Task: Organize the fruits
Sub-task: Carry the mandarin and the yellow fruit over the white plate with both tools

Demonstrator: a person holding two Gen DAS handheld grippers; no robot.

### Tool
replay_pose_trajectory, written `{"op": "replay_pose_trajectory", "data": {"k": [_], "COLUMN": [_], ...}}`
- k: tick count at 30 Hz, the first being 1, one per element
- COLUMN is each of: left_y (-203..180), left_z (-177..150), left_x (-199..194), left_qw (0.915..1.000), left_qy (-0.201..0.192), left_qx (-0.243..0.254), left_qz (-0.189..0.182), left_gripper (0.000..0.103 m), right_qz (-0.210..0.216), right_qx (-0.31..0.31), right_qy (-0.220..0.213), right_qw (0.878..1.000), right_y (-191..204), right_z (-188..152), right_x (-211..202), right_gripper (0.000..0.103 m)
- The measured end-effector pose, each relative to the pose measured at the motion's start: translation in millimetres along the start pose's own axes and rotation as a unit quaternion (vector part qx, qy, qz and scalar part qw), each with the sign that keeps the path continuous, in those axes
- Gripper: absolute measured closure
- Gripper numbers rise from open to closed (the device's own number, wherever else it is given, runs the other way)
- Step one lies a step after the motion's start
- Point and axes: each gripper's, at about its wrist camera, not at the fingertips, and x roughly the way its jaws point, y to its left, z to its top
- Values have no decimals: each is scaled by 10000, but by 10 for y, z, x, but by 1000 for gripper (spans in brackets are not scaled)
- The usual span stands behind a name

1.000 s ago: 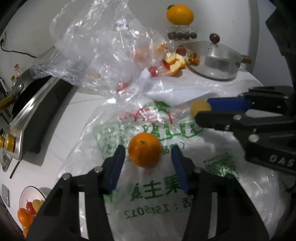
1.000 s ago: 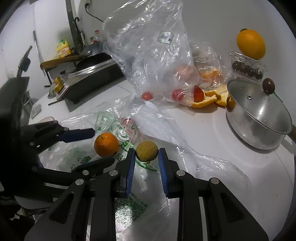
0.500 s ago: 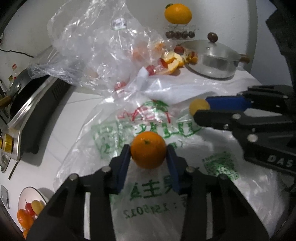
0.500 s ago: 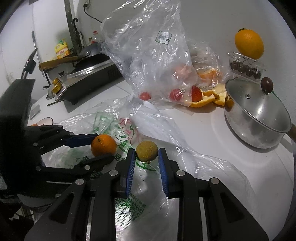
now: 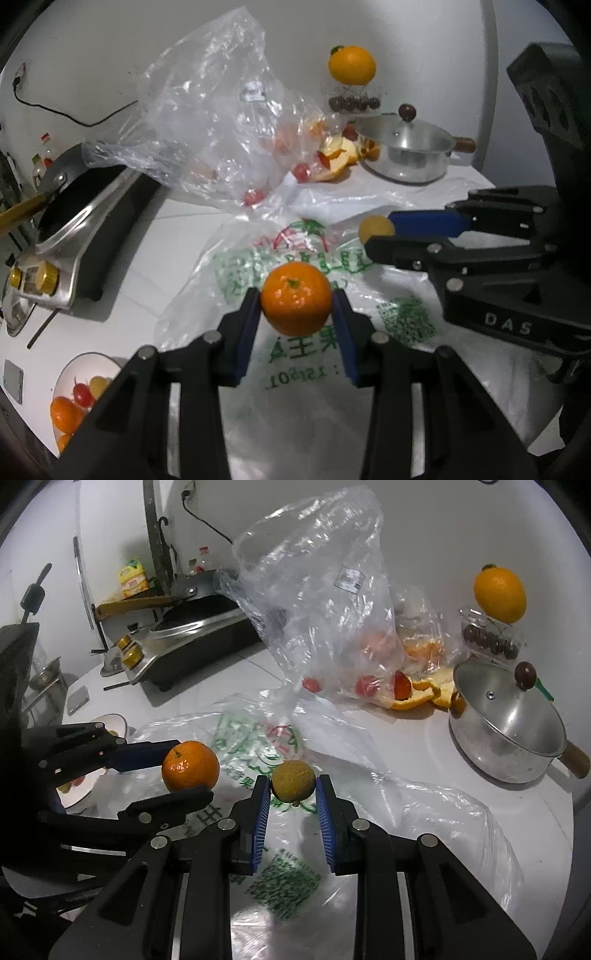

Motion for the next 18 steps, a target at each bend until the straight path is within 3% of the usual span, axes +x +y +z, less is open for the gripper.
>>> {"op": "replay_pose_trajectory", "data": {"k": [18], "left_y": [40], "left_z": [-209], "left_x": [-605], "left_qw": [9992], "left_qy": [-379], "left_qx": [-65], "left_qz": [-87], "left_gripper": [63], "right_qz": [-82], "right_qx": [-243], "right_qy": [-192], "right_qw": [9995], "right_y": [471], "right_z": [-16], "right_x": [-425], "right_gripper": [76]}}
